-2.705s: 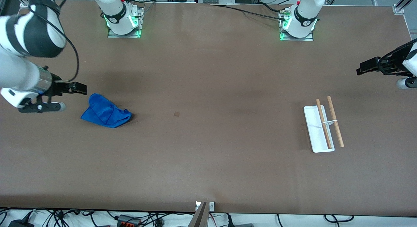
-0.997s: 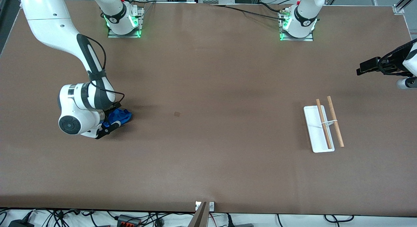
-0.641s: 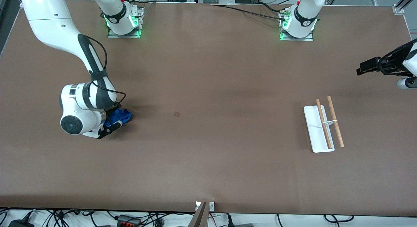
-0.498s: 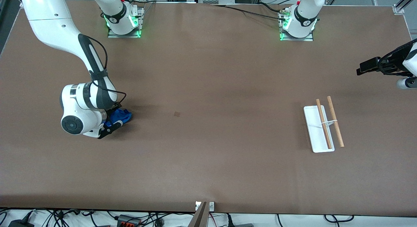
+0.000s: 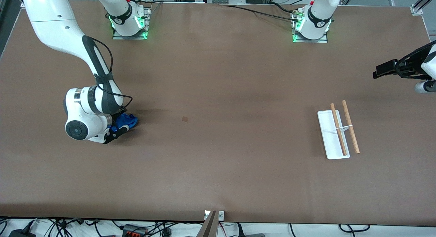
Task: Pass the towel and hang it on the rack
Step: 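Close the right gripper on the blue towel's edge, then lift the towel with the right gripper toward the table's middle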
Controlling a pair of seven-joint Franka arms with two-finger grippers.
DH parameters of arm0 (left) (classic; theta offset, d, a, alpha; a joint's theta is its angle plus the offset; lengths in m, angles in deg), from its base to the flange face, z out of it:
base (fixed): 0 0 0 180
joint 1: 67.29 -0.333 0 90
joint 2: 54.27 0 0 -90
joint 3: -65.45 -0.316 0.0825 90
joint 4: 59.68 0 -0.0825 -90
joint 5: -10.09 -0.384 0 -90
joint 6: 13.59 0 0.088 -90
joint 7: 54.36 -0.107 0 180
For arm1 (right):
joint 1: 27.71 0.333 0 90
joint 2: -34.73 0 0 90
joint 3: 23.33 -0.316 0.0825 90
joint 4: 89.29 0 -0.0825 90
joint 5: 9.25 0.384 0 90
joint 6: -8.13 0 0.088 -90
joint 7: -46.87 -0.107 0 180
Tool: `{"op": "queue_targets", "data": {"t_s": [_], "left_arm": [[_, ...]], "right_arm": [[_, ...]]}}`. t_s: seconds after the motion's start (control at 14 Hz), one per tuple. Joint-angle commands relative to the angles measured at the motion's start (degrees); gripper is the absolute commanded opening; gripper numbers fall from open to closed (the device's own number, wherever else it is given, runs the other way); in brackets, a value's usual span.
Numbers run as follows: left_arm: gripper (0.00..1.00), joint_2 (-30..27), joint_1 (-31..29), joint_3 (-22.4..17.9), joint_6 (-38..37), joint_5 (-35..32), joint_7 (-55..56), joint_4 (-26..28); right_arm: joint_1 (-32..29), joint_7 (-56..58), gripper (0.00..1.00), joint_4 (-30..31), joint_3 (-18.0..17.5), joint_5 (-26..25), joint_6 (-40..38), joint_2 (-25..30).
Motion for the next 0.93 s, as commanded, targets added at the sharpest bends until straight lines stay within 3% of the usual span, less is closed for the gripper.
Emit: {"op": "queue_targets", "data": {"t_s": [0.0, 0.43, 0.85], "left_arm": [[1.00, 0.6, -0.1, 0.1, -0.9, -0.5, -0.4, -1.5], [1.00, 0.6, -0.1, 0.1, -0.9, -0.5, -0.5, -1.5], [1.00, 0.6, -0.1, 0.1, -0.9, -0.5, -0.5, -1.5]], "right_arm": [[0.1, 1.1, 0.34, 0.5, -0.2, 2.3, 0.3, 0.1], [0.5, 1.0, 0.01, 0.3, -0.9, 2.8, 0.1, 0.2], [1.6, 0.8, 0.00, -2.0, -1.2, 2.6, -1.1, 2.2]]}}
